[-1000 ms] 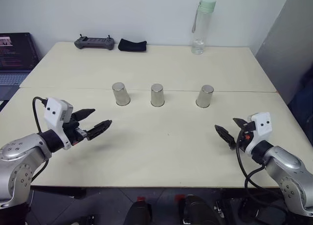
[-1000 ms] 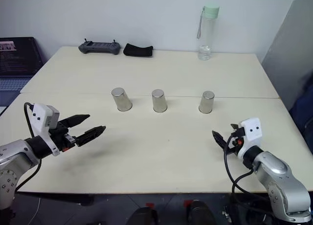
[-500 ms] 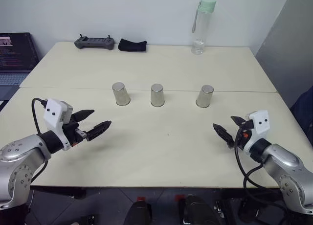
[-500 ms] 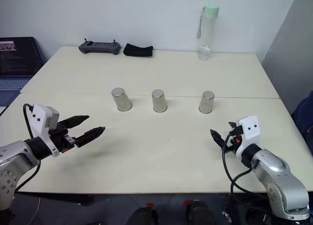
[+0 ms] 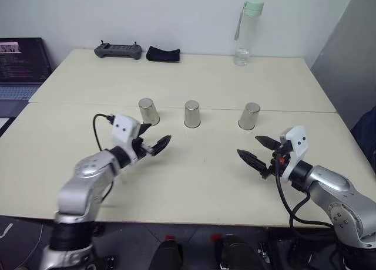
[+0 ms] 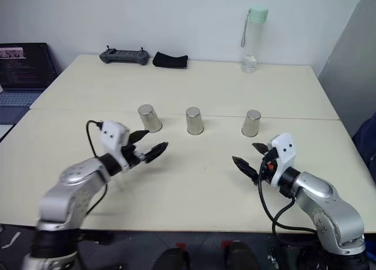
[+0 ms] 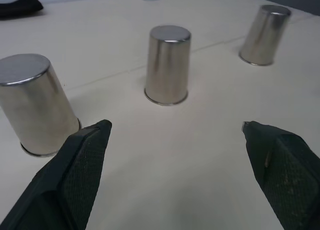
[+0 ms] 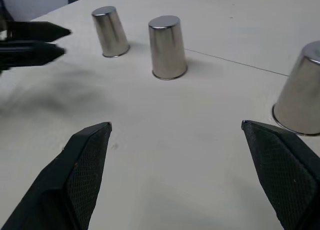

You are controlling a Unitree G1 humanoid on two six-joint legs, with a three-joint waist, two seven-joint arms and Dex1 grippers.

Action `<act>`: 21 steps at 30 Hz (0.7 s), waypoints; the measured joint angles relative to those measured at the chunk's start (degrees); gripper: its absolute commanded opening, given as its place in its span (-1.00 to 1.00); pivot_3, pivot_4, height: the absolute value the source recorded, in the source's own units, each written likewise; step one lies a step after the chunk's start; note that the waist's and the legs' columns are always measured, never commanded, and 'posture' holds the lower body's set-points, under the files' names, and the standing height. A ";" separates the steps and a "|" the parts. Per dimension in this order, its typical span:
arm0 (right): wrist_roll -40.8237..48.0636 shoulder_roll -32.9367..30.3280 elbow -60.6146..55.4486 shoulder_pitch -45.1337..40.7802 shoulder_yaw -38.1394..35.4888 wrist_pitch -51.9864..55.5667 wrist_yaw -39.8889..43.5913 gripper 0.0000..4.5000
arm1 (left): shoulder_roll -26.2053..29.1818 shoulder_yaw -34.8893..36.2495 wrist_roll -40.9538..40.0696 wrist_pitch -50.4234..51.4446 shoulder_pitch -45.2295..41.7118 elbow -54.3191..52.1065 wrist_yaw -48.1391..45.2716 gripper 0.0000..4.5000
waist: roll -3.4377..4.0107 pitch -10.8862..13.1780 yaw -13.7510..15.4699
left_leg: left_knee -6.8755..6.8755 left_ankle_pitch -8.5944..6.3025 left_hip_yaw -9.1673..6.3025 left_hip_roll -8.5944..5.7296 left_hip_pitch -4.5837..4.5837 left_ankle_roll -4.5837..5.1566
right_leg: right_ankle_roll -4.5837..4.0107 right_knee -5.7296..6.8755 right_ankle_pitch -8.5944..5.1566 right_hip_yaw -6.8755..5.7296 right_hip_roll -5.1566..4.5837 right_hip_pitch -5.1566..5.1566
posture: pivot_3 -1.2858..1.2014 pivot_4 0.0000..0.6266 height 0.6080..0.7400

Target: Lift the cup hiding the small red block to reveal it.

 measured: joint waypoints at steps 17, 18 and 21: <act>-0.40 0.48 -0.89 1.64 -1.63 0.21 -2.93 0.97 | -14.94 -4.09 8.97 -19.19 -19.83 34.43 3.49 1.00 | -0.03 -0.02 0.09 | 0.04 0.01 -0.03 -0.09 -0.04 0.01 | 0.03 0.02 0.01 -0.07 0.13 0.02 | 0.03 -0.52 1.00; -0.40 0.49 -0.98 1.92 -1.60 0.22 -2.95 0.97 | -15.38 -4.02 9.16 -19.81 -20.67 36.00 3.57 1.00 | -0.03 -0.02 0.10 | 0.04 0.01 -0.03 -0.10 -0.06 0.01 | 0.03 0.01 0.01 -0.07 0.12 0.02 | 0.03 -0.52 1.00; -0.42 0.53 -1.10 2.29 -1.63 0.24 -3.13 0.97 | -16.85 -4.00 9.65 -22.18 -22.92 40.55 3.48 1.00 | -0.03 -0.02 0.09 | 0.04 0.00 0.01 -0.14 -0.08 0.01 | 0.10 -0.05 0.05 -0.04 0.10 0.02 | 0.03 -0.52 1.00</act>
